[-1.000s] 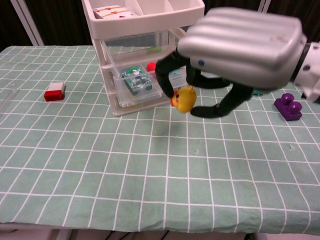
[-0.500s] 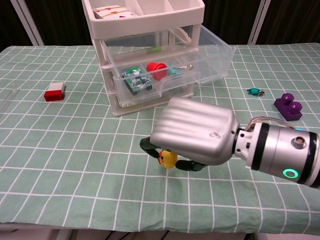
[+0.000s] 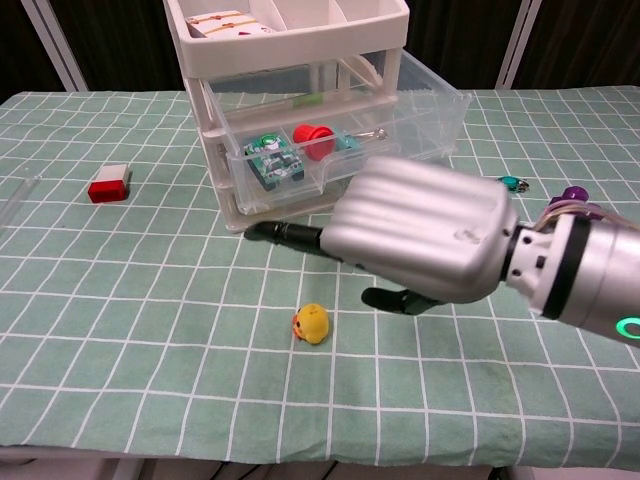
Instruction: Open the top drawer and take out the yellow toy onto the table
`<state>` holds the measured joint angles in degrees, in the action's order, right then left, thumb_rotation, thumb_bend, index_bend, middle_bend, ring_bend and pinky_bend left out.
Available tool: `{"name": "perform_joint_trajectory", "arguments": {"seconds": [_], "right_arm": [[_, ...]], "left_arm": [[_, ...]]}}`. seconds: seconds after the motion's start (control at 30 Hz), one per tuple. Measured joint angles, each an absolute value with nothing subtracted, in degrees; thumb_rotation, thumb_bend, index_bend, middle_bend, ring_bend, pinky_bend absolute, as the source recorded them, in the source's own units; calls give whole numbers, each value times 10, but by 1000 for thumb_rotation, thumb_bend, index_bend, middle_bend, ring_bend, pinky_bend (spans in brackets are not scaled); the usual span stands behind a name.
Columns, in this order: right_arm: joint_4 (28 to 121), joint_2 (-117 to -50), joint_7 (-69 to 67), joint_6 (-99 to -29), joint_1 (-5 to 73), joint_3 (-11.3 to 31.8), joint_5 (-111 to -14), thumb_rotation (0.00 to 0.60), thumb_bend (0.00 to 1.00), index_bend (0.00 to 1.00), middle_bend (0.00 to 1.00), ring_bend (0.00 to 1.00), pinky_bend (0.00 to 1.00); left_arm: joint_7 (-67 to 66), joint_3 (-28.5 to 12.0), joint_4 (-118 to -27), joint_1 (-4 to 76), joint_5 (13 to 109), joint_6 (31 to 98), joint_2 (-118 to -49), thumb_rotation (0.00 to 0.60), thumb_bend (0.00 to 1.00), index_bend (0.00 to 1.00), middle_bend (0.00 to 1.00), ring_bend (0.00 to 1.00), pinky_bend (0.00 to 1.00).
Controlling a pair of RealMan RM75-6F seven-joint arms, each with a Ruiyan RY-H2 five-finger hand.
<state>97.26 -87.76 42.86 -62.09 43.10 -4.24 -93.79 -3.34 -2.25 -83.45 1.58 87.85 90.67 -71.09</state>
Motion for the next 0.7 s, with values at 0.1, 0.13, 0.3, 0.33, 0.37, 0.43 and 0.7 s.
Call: {"name": "perform_joint_trajectory", "arguments": {"seconds": [0.1,0.13,0.3,0.33,0.37,0.43,0.7], "right_arm": [[1003,-842,417,-676,405,-48,-959,600,248,237,826,825,995],[1013,-827,411,-704,392,-51,-966,600,248,253,782,787,972],[1049,-752,385,-827,312,-60,-975,600,247,156,389,344,475],[1055,-730,375,-854,287,-62,-968,600,247,120,319,260,373],[1059,-714,365,-870,269,-63,-961,600,247,66,220,143,229],[1063,-683,335,-893,237,-65,-935,600,247,8,88,28,66],[1031,-640,175,-920,156,-76,-865,600,248,0,0,0,0]], "left_arm": [[-31,-24,-831,17,879,906,-713,600,61,207,172,163,189],[-30,-24,-830,19,879,905,-715,600,61,207,172,163,189],[-30,-27,-827,26,885,902,-721,600,60,207,172,163,189],[-31,-27,-828,28,887,902,-722,600,60,207,172,163,189],[-31,-28,-828,29,887,902,-722,600,60,207,173,163,189],[-32,-28,-831,32,889,900,-723,600,60,207,173,162,189],[-54,-28,-844,38,894,898,-728,600,61,206,173,163,188]]}}
